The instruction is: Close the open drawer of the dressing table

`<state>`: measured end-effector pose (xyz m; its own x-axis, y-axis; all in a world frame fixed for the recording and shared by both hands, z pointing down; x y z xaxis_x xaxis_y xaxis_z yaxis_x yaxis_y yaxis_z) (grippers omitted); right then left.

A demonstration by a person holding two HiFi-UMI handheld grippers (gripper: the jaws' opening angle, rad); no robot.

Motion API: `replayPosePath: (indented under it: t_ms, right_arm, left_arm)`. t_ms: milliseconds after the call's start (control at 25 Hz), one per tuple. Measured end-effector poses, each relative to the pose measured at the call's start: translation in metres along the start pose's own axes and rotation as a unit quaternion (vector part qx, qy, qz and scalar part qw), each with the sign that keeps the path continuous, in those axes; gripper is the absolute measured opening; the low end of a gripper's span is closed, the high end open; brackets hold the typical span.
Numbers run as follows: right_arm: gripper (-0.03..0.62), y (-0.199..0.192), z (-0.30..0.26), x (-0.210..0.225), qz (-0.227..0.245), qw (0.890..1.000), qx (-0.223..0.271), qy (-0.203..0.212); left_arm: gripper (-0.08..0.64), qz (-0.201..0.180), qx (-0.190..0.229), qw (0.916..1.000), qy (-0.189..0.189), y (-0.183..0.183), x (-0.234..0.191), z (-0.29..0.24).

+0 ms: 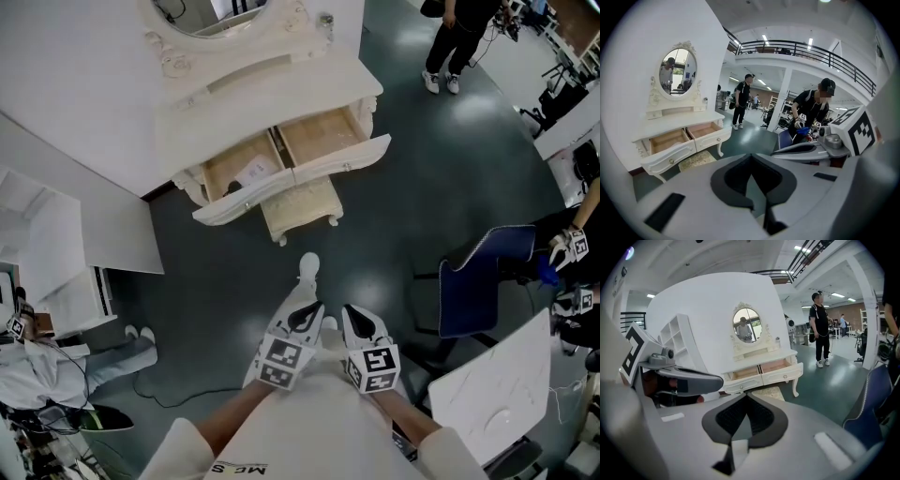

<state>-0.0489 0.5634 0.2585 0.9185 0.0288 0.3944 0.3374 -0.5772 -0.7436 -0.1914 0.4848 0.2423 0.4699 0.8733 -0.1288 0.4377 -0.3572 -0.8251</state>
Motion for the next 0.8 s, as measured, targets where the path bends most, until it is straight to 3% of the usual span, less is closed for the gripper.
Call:
replayPosePath:
  t_ms: [240, 480, 800]
  right_arm:
    - [0.002, 0.034, -0.038, 0.023, -0.013, 1.0, 0.005, -0.028]
    - [0.002, 0.077, -0.093, 0.046, -0.019, 0.999, 0.002, -0.045]
    - [0.002, 0.15, -0.159, 0.063, -0.025, 0.997, 0.004, -0.075]
  left_arm:
    - [0.009, -0.014, -0.004, 0.9992, -0.037, 0.028, -0.037, -0.048]
    - [0.009, 0.001, -0.008, 0.9986, -0.052, 0.06, -0.095, -0.094]
    - [0.009, -0.007, -0.007, 0.997, -0.077, 0.117, -0.174, -0.142]
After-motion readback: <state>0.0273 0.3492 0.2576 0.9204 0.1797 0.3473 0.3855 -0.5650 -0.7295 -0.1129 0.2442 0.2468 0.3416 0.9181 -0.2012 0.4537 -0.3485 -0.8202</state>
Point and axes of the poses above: the fingertips, and each gripper's own axes: z backward along the fingers, x to its right, y out of its top, the point moved 10 cm from there along z, backward along the fingers, and after that the axes turned 9 degrees about -z, right-handed, at the moved point
